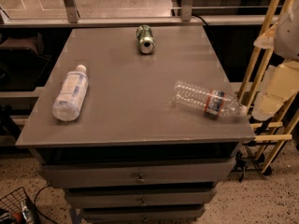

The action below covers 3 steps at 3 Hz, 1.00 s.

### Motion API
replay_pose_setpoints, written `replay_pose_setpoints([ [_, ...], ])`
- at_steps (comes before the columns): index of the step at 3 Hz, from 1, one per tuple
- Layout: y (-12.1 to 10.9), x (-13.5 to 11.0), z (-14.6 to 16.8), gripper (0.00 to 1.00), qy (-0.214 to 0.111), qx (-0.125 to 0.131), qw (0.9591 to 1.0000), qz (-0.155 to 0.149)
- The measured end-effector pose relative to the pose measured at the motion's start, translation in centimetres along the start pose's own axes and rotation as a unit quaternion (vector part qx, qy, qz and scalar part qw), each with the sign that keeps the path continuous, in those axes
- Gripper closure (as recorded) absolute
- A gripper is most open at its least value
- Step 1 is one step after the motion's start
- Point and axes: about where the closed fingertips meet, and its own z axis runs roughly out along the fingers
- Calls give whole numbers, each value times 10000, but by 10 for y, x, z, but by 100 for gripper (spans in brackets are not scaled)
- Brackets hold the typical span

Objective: Move water bottle near green can

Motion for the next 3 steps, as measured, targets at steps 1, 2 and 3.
replay_pose_setpoints([
  [1,-10,-10,11,0,-434,55,9990,19],
  [2,-24,-27,30,0,-844,11,9964,42],
  [3,-35,-44,54,0,-1058,-56,9944,43],
])
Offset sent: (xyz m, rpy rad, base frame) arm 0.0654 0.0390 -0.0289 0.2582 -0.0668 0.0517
